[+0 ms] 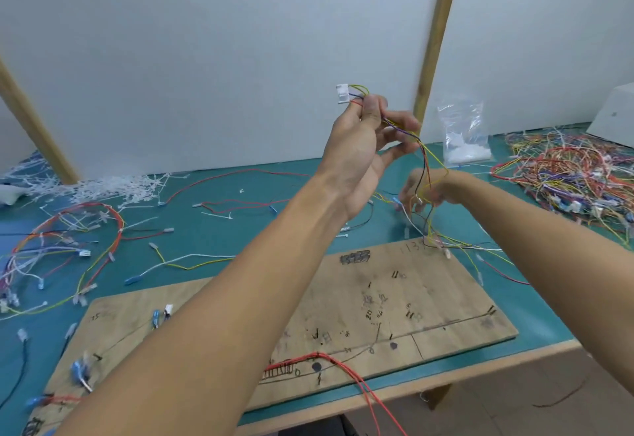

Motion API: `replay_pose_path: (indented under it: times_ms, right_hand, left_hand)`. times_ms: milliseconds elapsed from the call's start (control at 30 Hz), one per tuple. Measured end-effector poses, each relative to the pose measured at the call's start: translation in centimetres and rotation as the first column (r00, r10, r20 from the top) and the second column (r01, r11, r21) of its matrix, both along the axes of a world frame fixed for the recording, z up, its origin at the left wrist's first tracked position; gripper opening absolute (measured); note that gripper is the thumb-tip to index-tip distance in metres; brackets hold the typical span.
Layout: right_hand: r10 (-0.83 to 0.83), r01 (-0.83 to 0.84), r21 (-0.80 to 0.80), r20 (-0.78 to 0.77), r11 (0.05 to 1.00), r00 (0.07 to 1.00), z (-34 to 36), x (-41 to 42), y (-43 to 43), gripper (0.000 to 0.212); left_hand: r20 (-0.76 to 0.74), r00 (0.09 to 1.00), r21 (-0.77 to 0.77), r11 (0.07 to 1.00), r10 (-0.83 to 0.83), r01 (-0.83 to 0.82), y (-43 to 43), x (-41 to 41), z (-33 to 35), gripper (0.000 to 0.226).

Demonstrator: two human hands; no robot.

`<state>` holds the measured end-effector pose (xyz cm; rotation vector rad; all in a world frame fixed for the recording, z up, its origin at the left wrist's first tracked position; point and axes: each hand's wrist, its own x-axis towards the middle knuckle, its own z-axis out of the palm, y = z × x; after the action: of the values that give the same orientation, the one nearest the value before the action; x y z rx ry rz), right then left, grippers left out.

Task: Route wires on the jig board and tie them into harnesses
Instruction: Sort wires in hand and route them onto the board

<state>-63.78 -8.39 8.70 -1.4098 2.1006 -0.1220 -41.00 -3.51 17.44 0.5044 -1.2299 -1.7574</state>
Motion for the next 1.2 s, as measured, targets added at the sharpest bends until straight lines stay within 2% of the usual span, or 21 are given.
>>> replay_pose_path:
  times_ms: [67, 167, 267, 300, 333, 367, 400, 433, 467, 533, 567, 600, 633, 733, 800, 900, 1033, 1100, 1200]
  right_hand:
    - [0.000, -0.004, -0.073, -0.046, 0.997, 0.999, -0.5, -0.6, -1.0, 0.018]
    - [-0.064, 0.017, -0.261, -0.172, 0.965, 0.983, -0.9, -1.9, -1.9, 0.009]
    - [-0.165, 0.005, -0.404, -0.362, 0.915, 0.918, -1.3, -2.4, -1.5, 0.026]
    - [-0.196, 0.005, -0.454, -0.374, 0.891, 0.906, -1.2, -2.0, -1.2, 0.034]
    - [-0.181, -0.007, -0.516, -0.313, 0.857, 0.932, -0.8, -1.5, -0.9, 0.039]
    - [-0.105, 0.002, -0.587, -0.143, 0.810, 0.984, -0.4, -0.7, -0.5, 0.042]
    - [0.017, 0.062, -0.621, 0.121, 0.782, 0.993, 0.1, 0.5, 0.3, 0.046]
    - [0.139, 0.102, -0.596, 0.345, 0.797, 0.928, 0.7, 1.5, 1.6, 0.055]
    - [0.240, 0.079, -0.548, 0.486, 0.833, 0.841, 1.3, 2.1, 3.2, 0.068]
    - [0.350, -0.037, -0.435, 0.667, 0.899, 0.657, 1.8, 1.9, 6.9, 0.093]
    - [0.349, -0.097, -0.362, 0.739, 0.927, 0.576, 1.7, 1.5, 8.8, 0.104]
    - [0.321, -0.142, -0.291, 0.782, 0.946, 0.534, 1.4, 0.9, 10.6, 0.111]
    - [0.299, -0.174, -0.243, 0.780, 0.954, 0.550, 0.8, 0.5, 12.2, 0.112]
    - [0.310, -0.214, -0.231, 0.574, 0.949, 0.758, -1.6, -0.4, 15.0, 0.097]
    - [0.235, -0.116, -0.262, 0.490, 0.958, 0.839, -2.9, -1.1, 15.6, 0.091]
    - [0.081, 0.105, -0.389, 0.432, 0.915, 0.898, -3.7, -1.9, 15.0, 0.098]
    - [-0.022, 0.195, -0.493, 0.334, 0.848, 0.942, -3.9, -2.3, 13.0, 0.133]
    - [-0.064, 0.219, -0.503, 0.307, 0.836, 0.949, -3.8, -2.6, 12.6, 0.128]
    - [-0.125, 0.259, -0.530, 0.274, 0.807, 0.953, -3.1, -3.3, 12.7, 0.106]
  left_hand:
    - [-0.041, 0.999, 0.031, 0.999, -0.024, 0.025, -0.1, 0.8, 0.4, 0.033]
    - [-0.098, 0.994, 0.077, 0.995, -0.048, 0.056, -0.4, 2.2, 1.1, 0.036]
    - [-0.171, 0.982, 0.090, 0.992, -0.076, 0.092, -0.6, 3.5, 2.0, 0.035]
    - [-0.197, 0.977, 0.090, 0.991, -0.080, 0.100, -0.6, 3.9, 2.4, 0.035]
    - [-0.218, 0.972, 0.086, 0.991, -0.083, 0.104, -0.7, 4.3, 2.7, 0.034]
    - [-0.232, 0.969, 0.078, 0.991, -0.084, 0.105, -0.8, 4.7, 2.9, 0.034]
    - [-0.242, 0.966, 0.070, 0.992, -0.086, 0.105, -0.9, 5.0, 3.1, 0.033]
    - [-0.252, 0.964, 0.061, 0.993, -0.084, 0.102, -1.1, 5.3, 3.3, 0.033]
    - [-0.264, 0.961, 0.058, 0.994, -0.077, 0.095, -1.2, 5.6, 3.4, 0.033]
    - [-0.297, 0.953, 0.065, 0.995, -0.057, 0.080, -1.5, 6.3, 3.6, 0.034]
    - [-0.317, 0.947, 0.071, 0.995, -0.048, 0.074, -1.6, 6.6, 3.6, 0.034]
    - [-0.334, 0.942, 0.077, 0.995, -0.038, 0.067, -1.6, 6.9, 3.7, 0.034]
    - [-0.346, 0.938, 0.084, 0.995, -0.025, 0.057, -1.6, 7.1, 3.7, 0.034]
    - [-0.371, 0.928, 0.106, 0.994, 0.026, 0.015, -1.4, 7.5, 3.8, 0.033]
    - [-0.388, 0.920, 0.115, 0.993, 0.047, -0.003, -1.5, 7.8, 4.0, 0.032]
    - [-0.415, 0.909, 0.106, 0.994, 0.041, 0.003, -1.3, 8.2, 4.4, 0.032]
    - [-0.422, 0.906, 0.090, 0.996, 0.034, 0.005, -0.8, 8.3, 4.8, 0.033]
    - [-0.443, 0.895, 0.095, 0.995, 0.050, -0.009, -1.0, 8.7, 5.2, 0.034]
    - [-0.475, 0.874, 0.108, 0.993, 0.096, -0.050, -2.0, 9.6, 5.9, 0.036]
